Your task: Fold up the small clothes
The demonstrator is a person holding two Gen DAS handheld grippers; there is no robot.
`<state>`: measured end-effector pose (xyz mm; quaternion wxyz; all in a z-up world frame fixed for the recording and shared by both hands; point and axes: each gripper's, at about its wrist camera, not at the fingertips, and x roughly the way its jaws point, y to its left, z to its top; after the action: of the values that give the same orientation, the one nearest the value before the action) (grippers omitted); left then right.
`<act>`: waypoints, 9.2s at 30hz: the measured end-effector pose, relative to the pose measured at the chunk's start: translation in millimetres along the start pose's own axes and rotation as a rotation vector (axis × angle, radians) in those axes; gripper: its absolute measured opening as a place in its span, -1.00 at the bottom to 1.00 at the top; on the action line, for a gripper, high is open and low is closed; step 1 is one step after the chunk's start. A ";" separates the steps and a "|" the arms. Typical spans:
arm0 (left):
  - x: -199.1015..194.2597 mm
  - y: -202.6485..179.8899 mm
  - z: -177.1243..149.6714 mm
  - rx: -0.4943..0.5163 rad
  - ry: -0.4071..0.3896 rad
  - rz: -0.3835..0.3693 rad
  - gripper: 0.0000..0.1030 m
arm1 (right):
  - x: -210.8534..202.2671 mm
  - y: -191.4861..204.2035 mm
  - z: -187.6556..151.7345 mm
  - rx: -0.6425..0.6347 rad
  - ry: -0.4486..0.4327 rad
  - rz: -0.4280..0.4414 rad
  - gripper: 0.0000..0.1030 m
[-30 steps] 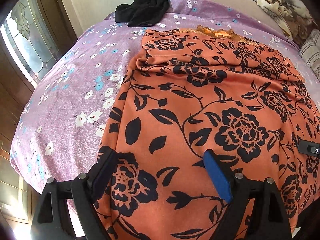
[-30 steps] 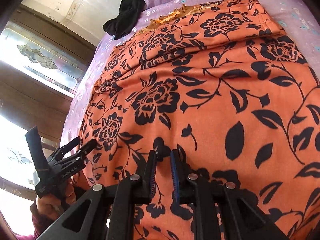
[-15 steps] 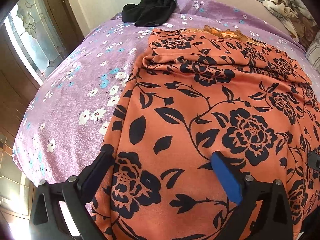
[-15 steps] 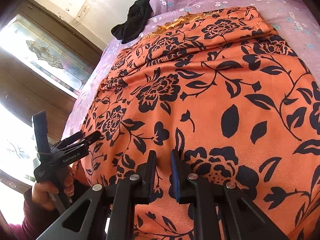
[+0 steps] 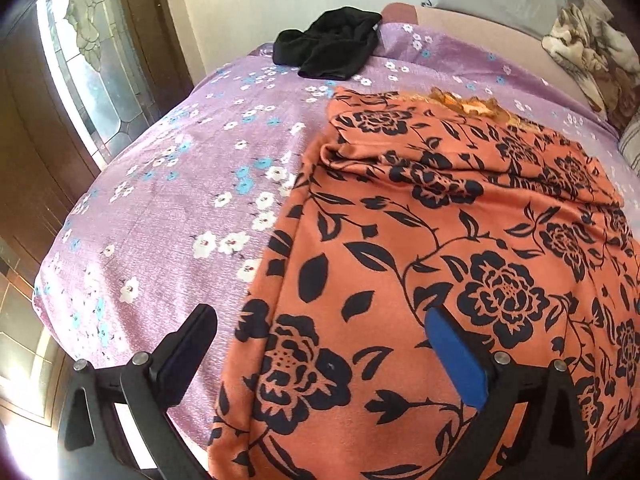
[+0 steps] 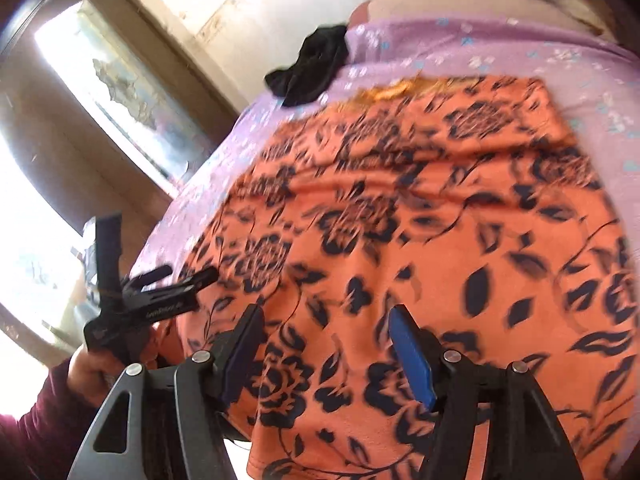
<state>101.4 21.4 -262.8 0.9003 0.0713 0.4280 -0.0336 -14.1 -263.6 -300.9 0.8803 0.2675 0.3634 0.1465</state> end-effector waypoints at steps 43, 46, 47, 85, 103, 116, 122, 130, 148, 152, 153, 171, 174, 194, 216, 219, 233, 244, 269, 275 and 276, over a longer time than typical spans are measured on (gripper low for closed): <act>-0.6 54.2 -67.5 -0.076 0.430 -0.389 -0.79 | -85.4 -122.8 -74.7 0.439 0.218 -0.240 -0.03; -8.9 55.1 -61.9 -0.052 0.419 -0.422 -0.83 | -85.6 -115.7 -70.2 0.399 0.254 -0.271 -0.80; -13.4 55.1 -58.5 -0.043 0.413 -0.438 -0.83 | -88.1 -112.3 -67.0 0.390 0.260 -0.268 -0.82; -49.7 76.4 77.8 -0.112 0.152 -0.612 -0.84 | -87.2 -144.5 -36.5 0.593 0.230 -0.127 -0.80; -62.9 102.7 13.0 -0.182 0.197 -0.594 -0.84 | -69.6 -121.9 -68.3 0.613 0.232 -0.172 -0.20; -48.6 104.8 60.1 -0.176 0.189 -0.611 -0.84 | -123.0 -83.4 29.2 0.468 -0.053 0.022 -0.90; -2.7 90.2 154.7 -0.174 0.190 -0.619 -0.84 | -120.3 -106.0 148.6 0.437 -0.258 -0.008 -0.91; 56.5 47.0 199.8 -0.133 0.201 -0.559 -0.84 | -53.9 -127.9 182.5 0.421 -0.070 -0.016 -0.83; -32.7 86.3 151.0 -0.133 0.112 -0.597 -0.83 | -48.4 -116.0 -52.2 0.661 0.098 0.126 0.38; -43.5 96.7 136.4 -0.140 0.117 -0.596 -0.83 | -17.6 -94.8 -60.6 0.641 0.171 0.126 -0.52; -44.1 99.2 133.7 -0.141 0.121 -0.593 -0.83 | -15.3 -89.7 -60.5 0.619 0.178 0.114 -0.80; 82.7 44.9 252.6 -0.107 0.137 -0.476 -0.77 | -7.5 -142.8 215.4 0.497 -0.251 0.049 -0.86; 144.0 39.3 259.8 -0.203 0.205 -0.437 -0.77 | 35.3 -190.3 235.7 0.627 -0.194 0.052 -0.79; 62.2 15.9 197.0 -0.302 -0.045 -0.277 0.32 | -13.5 -189.9 217.5 0.581 -0.251 0.046 0.79; 118.4 -10.7 159.4 -0.290 0.093 -0.189 0.32 | 175.7 -70.0 279.3 0.170 -0.029 -0.255 -0.18; 117.4 -5.3 155.8 -0.311 0.094 -0.179 0.32 | 201.9 -13.5 256.7 0.033 0.090 -0.138 -0.18; 111.6 -21.8 149.9 -0.144 0.069 -0.109 0.32 | 219.4 15.0 233.9 0.050 0.162 -0.186 0.01; 87.4 -50.4 143.3 -0.081 -0.018 -0.082 0.32 | 85.0 -72.3 134.2 0.156 0.097 -0.397 0.06; 69.6 -92.1 139.8 0.039 -0.095 -0.080 0.32 | 88.4 -80.4 129.6 0.165 0.088 -0.340 0.42; 58.8 -90.7 142.2 0.026 -0.119 -0.099 0.33 | 88.5 -77.8 128.4 0.152 0.086 -0.350 0.42; 57.3 -89.5 142.5 0.022 -0.124 -0.099 0.33 | 88.4 -77.7 128.3 0.150 0.087 -0.350 0.42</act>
<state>235.8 -89.4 -227.3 0.9215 0.0580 0.3740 -0.0872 144.3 -333.6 -319.3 0.8535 0.2585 0.4517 -0.0247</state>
